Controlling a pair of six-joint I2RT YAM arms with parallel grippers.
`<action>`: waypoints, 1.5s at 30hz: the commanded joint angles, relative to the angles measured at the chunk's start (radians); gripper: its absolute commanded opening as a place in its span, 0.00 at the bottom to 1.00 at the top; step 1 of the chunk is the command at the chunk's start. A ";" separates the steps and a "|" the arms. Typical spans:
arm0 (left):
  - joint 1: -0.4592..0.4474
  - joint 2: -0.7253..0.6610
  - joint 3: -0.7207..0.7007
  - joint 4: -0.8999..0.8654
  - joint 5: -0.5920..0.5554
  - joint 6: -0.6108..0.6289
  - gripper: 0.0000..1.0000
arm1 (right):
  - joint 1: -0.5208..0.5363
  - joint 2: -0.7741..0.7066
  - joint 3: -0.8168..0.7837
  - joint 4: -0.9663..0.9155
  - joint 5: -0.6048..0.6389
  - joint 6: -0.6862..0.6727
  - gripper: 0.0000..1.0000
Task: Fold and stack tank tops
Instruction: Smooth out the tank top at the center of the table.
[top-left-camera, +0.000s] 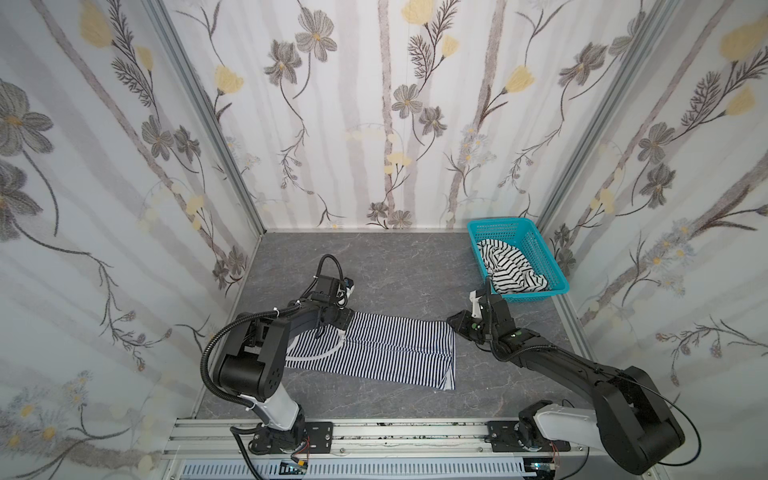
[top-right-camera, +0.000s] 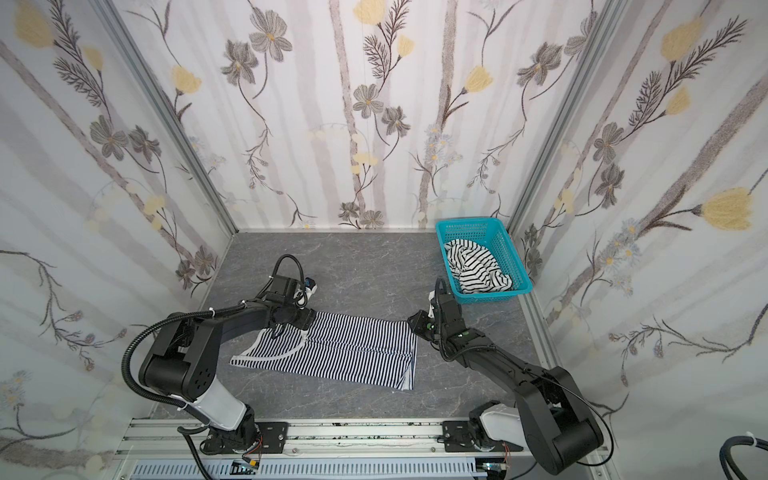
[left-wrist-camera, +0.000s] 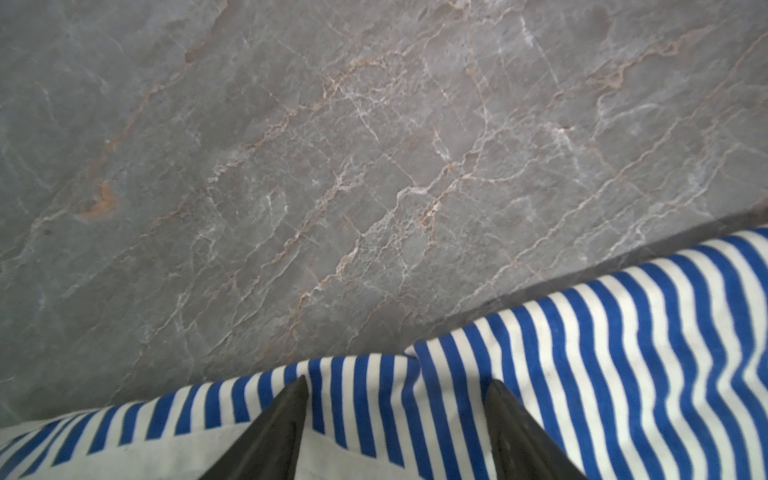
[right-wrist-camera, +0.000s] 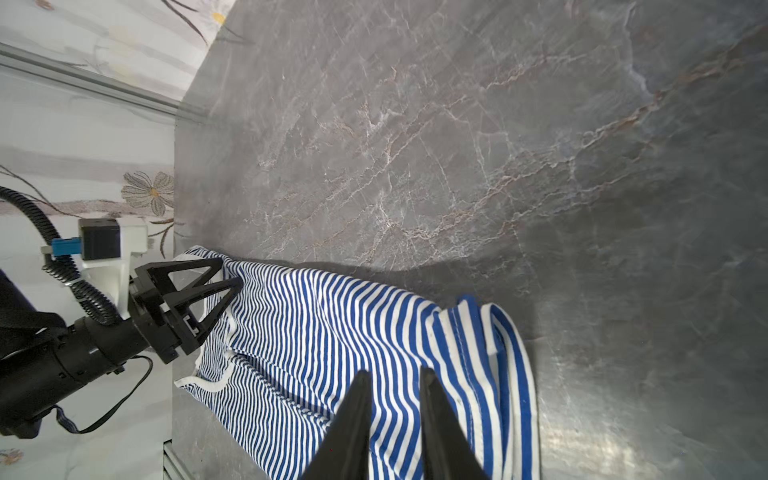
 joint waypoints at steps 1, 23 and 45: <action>-0.001 -0.001 -0.010 -0.078 0.001 0.005 0.70 | 0.006 0.067 0.021 0.092 -0.025 0.024 0.22; 0.131 -0.035 0.148 -0.099 0.011 0.006 0.73 | -0.045 0.267 0.143 -0.089 0.085 -0.061 0.25; 0.227 -0.028 0.035 -0.093 0.008 0.032 0.72 | -0.108 0.246 0.154 -0.127 0.076 -0.101 0.26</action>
